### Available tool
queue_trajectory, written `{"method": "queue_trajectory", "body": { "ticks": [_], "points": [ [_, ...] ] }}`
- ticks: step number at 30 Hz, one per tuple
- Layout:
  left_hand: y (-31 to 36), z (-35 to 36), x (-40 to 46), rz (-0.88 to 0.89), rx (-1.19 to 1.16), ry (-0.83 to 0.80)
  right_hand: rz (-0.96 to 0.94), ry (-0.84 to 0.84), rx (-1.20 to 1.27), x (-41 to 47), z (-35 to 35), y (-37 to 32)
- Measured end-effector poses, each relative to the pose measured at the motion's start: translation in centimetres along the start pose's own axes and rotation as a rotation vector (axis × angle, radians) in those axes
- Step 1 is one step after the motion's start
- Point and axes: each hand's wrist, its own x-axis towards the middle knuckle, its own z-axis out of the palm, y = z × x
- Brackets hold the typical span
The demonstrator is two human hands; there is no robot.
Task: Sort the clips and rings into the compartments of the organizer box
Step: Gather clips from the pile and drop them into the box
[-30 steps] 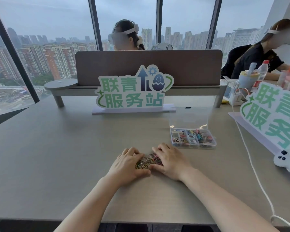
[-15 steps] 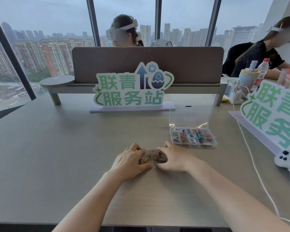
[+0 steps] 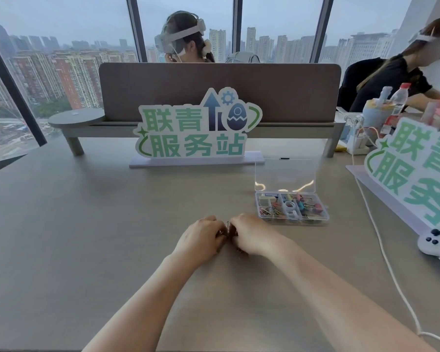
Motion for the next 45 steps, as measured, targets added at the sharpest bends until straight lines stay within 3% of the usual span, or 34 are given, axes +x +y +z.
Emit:
{"method": "queue_trajectory", "body": {
  "ticks": [5, 9, 17, 24, 33, 45],
  "points": [
    [0.2, -0.5, 0.2, -0.068, -0.042, -0.084, 0.084, -0.074, 0.049, 0.1, 0.0, -0.7],
    [0.5, -1.3, 0.5, -0.086, -0.044, -0.184, 0.101, -0.158, 0.289, -0.3, -0.4, -0.5],
    [0.5, -1.3, 0.5, -0.125, -0.129, -0.137, 0.119, -0.135, 0.439, -0.7, -0.6, 0.0],
    [0.7, -1.9, 1.4, -0.189, -0.291, -0.058, 0.142, 0.045, 0.676, -1.0, -2.3, 2.5],
    [4.5, -3.2, 6.7, -0.154, -0.46, -0.002, 0.279, 0.284, 0.783, 0.9, -6.6, 7.4],
    [7.4, 0.4, 13.6, -0.173, -0.428, 0.004, 0.373, 0.337, 0.824, 3.9, -5.6, 11.1]
  ]
}}
